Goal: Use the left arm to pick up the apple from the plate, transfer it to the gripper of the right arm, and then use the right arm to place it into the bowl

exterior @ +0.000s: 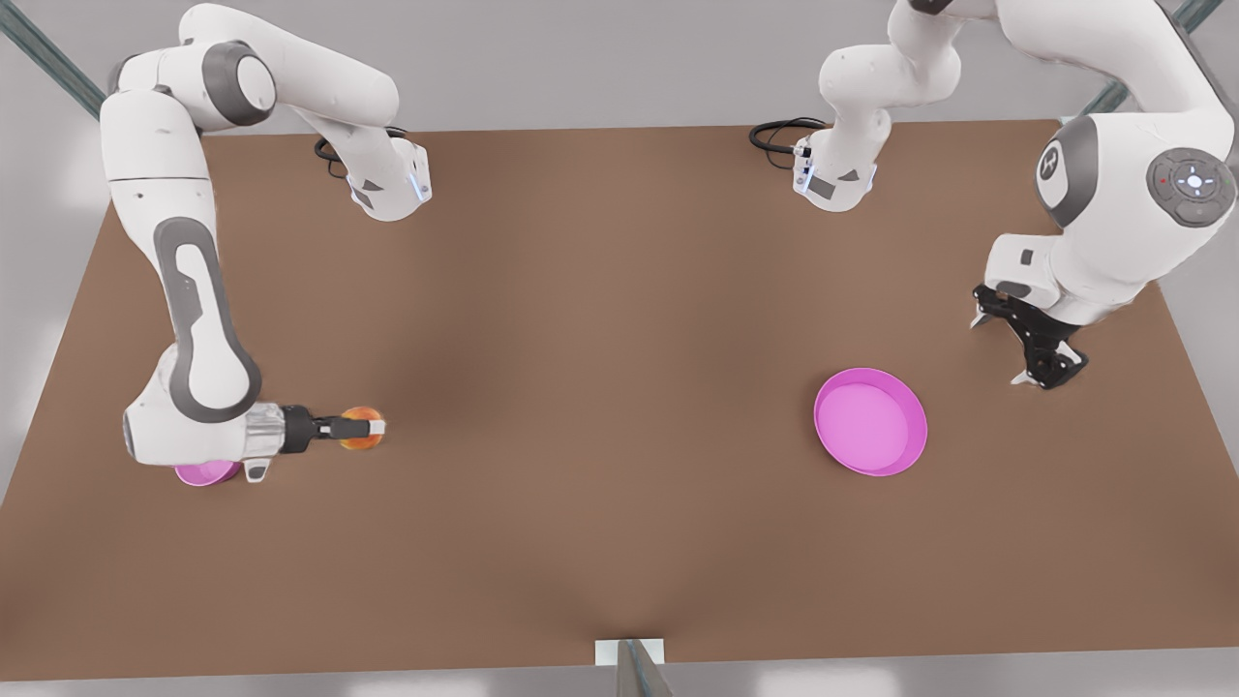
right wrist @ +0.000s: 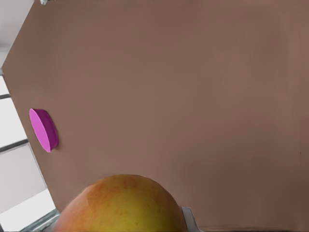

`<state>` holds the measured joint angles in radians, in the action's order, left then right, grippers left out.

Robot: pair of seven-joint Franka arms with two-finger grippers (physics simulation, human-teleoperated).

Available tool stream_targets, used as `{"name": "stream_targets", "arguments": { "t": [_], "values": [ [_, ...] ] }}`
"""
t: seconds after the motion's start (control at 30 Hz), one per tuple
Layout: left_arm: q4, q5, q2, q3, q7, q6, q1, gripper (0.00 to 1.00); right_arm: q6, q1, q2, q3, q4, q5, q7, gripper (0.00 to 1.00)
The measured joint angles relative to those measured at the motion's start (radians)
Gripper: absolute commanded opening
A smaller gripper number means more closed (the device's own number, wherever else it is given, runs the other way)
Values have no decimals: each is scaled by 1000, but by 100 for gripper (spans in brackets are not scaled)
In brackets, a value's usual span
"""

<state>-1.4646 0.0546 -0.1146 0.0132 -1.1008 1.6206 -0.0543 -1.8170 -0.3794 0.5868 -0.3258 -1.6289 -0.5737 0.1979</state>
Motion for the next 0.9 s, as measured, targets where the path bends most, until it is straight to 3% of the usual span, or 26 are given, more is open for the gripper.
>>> {"name": "stream_targets", "arguments": {
  "t": [0.1, 0.37, 0.9],
  "values": [
    [4, -39, -8, -65, 143, -6, -36, 100, -18, -39, 12, 2, 33, 182, 41, 70],
    [7, -40, -67, -76, 429, -6, -43, 100, -65, -88, 117, 57, 183, 439, 188, 70],
    [50, -36, -108, -74, 792, 13, -56, 100, -89, -101, 220, 205, 307, 515, 571, 70]
  ]
}}
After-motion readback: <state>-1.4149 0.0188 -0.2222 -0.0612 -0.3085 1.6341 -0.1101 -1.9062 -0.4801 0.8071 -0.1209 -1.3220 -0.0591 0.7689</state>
